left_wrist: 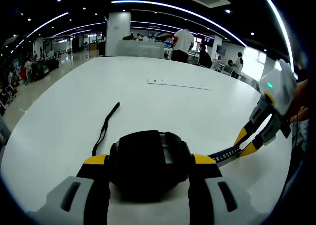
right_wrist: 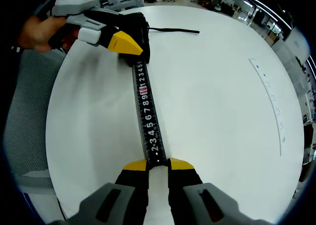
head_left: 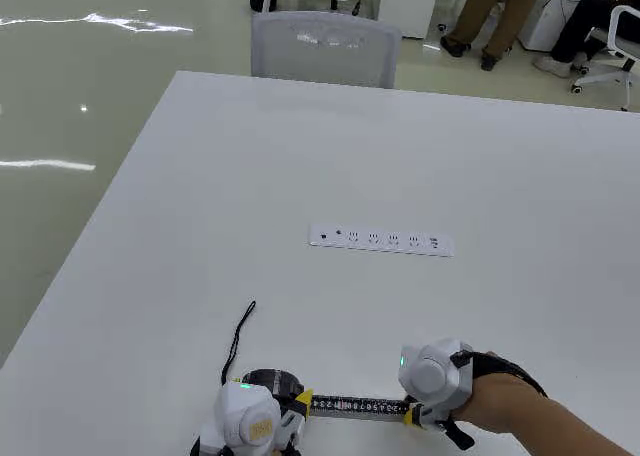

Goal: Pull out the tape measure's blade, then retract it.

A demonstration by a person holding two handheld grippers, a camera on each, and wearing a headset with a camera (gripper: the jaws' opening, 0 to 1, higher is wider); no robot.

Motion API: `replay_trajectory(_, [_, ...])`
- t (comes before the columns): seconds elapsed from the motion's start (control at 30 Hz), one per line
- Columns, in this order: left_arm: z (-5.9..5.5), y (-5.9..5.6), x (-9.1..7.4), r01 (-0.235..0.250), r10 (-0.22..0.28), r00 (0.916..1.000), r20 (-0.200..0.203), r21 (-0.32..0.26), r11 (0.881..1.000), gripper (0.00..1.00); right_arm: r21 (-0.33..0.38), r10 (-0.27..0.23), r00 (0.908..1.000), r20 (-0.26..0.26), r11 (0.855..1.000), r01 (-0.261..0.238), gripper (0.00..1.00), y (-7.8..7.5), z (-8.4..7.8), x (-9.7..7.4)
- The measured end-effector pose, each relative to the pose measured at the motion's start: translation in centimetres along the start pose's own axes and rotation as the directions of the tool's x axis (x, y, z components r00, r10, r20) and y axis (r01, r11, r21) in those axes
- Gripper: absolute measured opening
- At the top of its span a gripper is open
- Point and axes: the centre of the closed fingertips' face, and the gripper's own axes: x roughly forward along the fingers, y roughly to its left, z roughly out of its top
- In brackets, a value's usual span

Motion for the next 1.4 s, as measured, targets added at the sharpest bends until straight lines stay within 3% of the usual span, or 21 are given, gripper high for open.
replay_trajectory(1.4, [0.1, -0.1, 0.0, 0.011, -0.011, 0.9999, -0.001, -0.008, 1.000, 0.61, -0.010, 0.012, 0.9998, 0.017, 1.000, -0.012, 0.13, 0.2, 2.1, 0.8])
